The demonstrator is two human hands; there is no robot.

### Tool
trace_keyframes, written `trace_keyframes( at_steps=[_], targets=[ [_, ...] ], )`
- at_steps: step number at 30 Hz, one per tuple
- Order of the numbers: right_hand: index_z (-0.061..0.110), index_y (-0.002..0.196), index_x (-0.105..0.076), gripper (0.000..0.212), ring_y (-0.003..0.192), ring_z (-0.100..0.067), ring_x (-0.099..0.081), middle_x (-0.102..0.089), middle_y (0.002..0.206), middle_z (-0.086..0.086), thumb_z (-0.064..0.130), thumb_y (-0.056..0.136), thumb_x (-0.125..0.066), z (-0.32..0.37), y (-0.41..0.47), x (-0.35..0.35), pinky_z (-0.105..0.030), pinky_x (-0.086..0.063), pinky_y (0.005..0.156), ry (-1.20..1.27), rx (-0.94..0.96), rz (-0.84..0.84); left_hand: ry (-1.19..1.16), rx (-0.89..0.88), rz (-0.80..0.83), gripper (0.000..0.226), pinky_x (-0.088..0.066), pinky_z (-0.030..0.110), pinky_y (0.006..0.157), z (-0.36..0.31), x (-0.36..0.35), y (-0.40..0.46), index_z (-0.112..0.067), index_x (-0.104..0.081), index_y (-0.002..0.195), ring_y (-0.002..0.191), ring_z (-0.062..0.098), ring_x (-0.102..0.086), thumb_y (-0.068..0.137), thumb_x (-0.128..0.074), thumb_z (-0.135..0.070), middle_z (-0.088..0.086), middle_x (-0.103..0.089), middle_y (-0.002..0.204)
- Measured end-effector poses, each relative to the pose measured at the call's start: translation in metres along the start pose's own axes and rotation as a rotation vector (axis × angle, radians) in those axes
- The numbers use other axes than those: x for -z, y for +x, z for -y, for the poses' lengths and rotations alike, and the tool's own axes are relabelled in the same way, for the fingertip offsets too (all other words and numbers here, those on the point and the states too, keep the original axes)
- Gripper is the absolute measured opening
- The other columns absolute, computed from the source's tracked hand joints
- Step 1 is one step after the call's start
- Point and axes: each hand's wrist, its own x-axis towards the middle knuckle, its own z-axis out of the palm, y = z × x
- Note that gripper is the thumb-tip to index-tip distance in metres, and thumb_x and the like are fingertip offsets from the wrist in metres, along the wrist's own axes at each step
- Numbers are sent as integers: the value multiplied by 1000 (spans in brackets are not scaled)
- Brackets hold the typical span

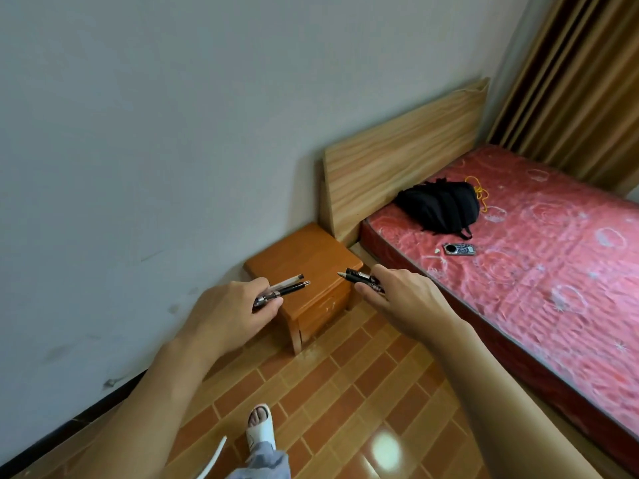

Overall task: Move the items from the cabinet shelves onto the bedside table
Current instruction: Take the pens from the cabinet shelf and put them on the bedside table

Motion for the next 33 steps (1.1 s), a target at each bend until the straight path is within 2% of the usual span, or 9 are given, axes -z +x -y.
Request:
trace_keyframes(
  at_steps=[6,12,16,21,26,33],
  targets=[
    [27,90,-49,42,64,-12,-57,-57,73,9,66,102,-37,18,95,-21,-39,-51,62,-11,-31,27,-42,-50,-6,29,-36,23,46,71,-8,82,-32,-54,84,51,7,-52,96,-52,-58,-10,-53,59],
    [27,91,-49,43,64,-11,-57,-57,74,9,66,102,-34,40,179,-33,-34,-42,56,-29,-96,44,-45,-140,39,28,-29,17,45,137,-5,165,-35,-53,87,49,6,-51,96,-47,-61,-15,-51,58],
    [27,94,-49,43,69,-14,-58,-58,78,9,66,102,-34,42,221,-45,-36,-45,60,-34,-156,60,-55,-209,57,24,-25,15,45,168,-13,219,-39,-49,84,47,5,-49,95,-49,-60,-16,-49,55],
    [27,92,-47,42,67,-14,-56,-56,78,8,66,102,-35,28,257,-63,-37,-43,59,-39,-233,93,-84,-238,142,30,-37,24,48,189,-41,272,-34,-54,87,54,10,-53,95,-47,-62,-12,-55,61],
    [30,90,-45,40,61,-7,-47,-53,74,10,67,102,-35,-3,291,-83,-31,-29,54,-18,-272,106,-97,-292,179,29,-29,18,47,196,-73,323,-36,-55,87,51,7,-51,94,-45,-63,-15,-51,59],
    [30,91,-44,41,62,-8,-53,-56,77,10,68,102,-32,-64,352,-114,-33,-36,54,57,-326,148,-39,-328,286,24,-24,14,48,189,-115,399,-41,-49,87,53,5,-51,96,-45,-63,-18,-50,61]
  ],
)
